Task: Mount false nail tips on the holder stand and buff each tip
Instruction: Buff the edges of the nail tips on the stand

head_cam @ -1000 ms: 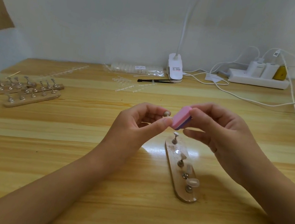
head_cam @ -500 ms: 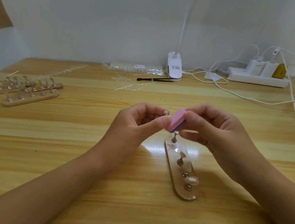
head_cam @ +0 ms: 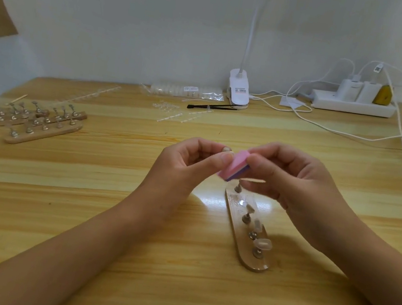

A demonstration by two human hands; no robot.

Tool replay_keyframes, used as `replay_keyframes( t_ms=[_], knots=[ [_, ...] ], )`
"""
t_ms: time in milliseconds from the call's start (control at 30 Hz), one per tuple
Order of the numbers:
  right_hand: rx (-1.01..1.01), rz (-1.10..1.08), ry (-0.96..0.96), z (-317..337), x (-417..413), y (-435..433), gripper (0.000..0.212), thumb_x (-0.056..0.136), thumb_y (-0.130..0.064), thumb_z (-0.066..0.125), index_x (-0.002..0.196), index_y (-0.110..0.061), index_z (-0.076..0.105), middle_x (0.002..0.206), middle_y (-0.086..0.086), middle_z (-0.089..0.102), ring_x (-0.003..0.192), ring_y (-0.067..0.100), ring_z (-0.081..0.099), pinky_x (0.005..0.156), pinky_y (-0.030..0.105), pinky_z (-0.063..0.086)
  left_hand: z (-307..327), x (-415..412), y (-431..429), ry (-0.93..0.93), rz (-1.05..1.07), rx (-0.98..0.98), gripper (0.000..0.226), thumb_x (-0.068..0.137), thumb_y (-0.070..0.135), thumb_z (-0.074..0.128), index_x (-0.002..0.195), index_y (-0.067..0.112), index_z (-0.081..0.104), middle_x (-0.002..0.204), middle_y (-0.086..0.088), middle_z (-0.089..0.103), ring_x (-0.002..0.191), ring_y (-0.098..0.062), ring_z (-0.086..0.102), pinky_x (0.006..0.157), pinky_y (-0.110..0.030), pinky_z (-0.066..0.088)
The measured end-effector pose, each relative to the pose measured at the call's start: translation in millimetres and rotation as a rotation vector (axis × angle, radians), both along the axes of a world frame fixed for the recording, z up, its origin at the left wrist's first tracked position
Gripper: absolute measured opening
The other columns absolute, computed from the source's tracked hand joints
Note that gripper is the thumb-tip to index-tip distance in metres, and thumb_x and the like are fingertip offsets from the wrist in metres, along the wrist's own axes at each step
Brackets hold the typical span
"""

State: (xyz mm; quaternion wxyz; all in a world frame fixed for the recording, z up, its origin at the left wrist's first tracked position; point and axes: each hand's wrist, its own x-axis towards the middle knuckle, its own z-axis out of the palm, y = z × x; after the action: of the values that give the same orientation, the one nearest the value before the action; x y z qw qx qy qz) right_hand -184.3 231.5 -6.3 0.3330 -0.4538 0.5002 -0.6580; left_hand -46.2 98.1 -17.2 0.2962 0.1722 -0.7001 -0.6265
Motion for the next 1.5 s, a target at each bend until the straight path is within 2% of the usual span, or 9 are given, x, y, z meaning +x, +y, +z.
replay_keyframes(
  t_ms=[400,500,600,700,800,933,1067,1300,1500],
  knots=[
    [-0.042,-0.011,-0.08,2,-7,1,0.019,0.081,-0.034,0.069,0.094,-0.021,0.073,0.102,0.01,0.075,0.098,0.023,0.072,0.075,0.02,0.056,-1,-2,-2,0.011,0.027,0.042,0.045,0.067,0.04,0.069,0.103,0.014,0.07,0.073,0.021,0.068,0.072,0.008,0.062,0.072,-0.008,0.047],
    [-0.09,-0.115,-0.075,5,-13,3,0.024,0.084,-0.032,0.065,0.1,-0.014,0.066,0.105,0.011,0.074,0.102,0.023,0.071,0.075,0.023,0.057,-1,-2,-2,0.009,0.017,0.032,0.044,0.067,0.04,0.07,0.103,0.014,0.07,0.075,0.02,0.069,0.073,0.008,0.063,0.072,-0.008,0.047],
    [-0.101,-0.212,-0.104,11,-16,5,0.026,0.081,-0.034,0.061,0.097,-0.013,0.064,0.094,0.006,0.075,0.091,0.017,0.072,0.069,0.022,0.057,-1,-2,0,0.011,-0.003,-0.002,0.044,0.068,0.042,0.071,0.102,0.015,0.071,0.082,0.018,0.072,0.076,0.008,0.064,0.072,-0.008,0.047],
    [0.001,-0.214,0.051,8,-13,5,0.029,0.079,-0.035,0.062,0.094,-0.011,0.066,0.081,0.001,0.072,0.076,0.015,0.067,0.065,0.022,0.056,-1,-1,1,0.014,-0.019,-0.026,0.037,0.069,0.041,0.072,0.098,0.019,0.073,0.087,0.013,0.074,0.079,0.005,0.066,0.073,-0.008,0.048],
    [0.035,-0.178,0.228,5,-5,3,0.029,0.082,-0.031,0.061,0.098,-0.008,0.068,0.081,0.0,0.071,0.074,0.015,0.068,0.067,0.024,0.057,-2,0,1,0.009,-0.034,-0.047,0.03,0.071,0.036,0.074,0.097,0.02,0.073,0.094,0.005,0.076,0.087,-0.003,0.069,0.077,-0.012,0.051],
    [-0.038,-0.183,0.234,5,-4,2,0.024,0.085,-0.028,0.06,0.1,-0.013,0.069,0.087,0.0,0.073,0.079,0.012,0.07,0.069,0.024,0.057,-3,0,5,-0.019,-0.071,-0.138,0.029,0.072,0.034,0.075,0.096,0.018,0.073,0.084,0.004,0.073,0.079,-0.007,0.066,0.076,-0.019,0.053],
    [0.042,-0.053,0.246,4,-6,3,0.024,0.091,-0.026,0.058,0.106,-0.016,0.072,0.097,0.003,0.075,0.091,0.016,0.071,0.074,0.026,0.058,-5,-1,8,-0.031,-0.043,-0.23,0.031,0.071,0.038,0.075,0.096,0.02,0.072,0.075,0.014,0.068,0.073,-0.002,0.061,0.072,-0.019,0.05],
    [0.058,0.005,0.188,7,-9,5,0.025,0.085,-0.029,0.065,0.106,-0.019,0.075,0.1,0.006,0.074,0.095,0.019,0.072,0.077,0.024,0.058,-4,0,6,0.022,0.005,-0.239,0.025,0.075,0.038,0.074,0.096,0.025,0.073,0.08,0.012,0.067,0.08,-0.003,0.062,0.074,-0.015,0.049],
    [-0.003,-0.058,0.177,5,-7,4,0.021,0.084,-0.026,0.066,0.103,-0.017,0.07,0.093,0.008,0.073,0.09,0.022,0.072,0.076,0.029,0.059,-3,1,4,0.046,-0.009,-0.232,0.025,0.082,0.033,0.071,0.105,0.023,0.07,0.101,0.008,0.073,0.097,-0.009,0.068,0.086,-0.025,0.055]
  ],
)
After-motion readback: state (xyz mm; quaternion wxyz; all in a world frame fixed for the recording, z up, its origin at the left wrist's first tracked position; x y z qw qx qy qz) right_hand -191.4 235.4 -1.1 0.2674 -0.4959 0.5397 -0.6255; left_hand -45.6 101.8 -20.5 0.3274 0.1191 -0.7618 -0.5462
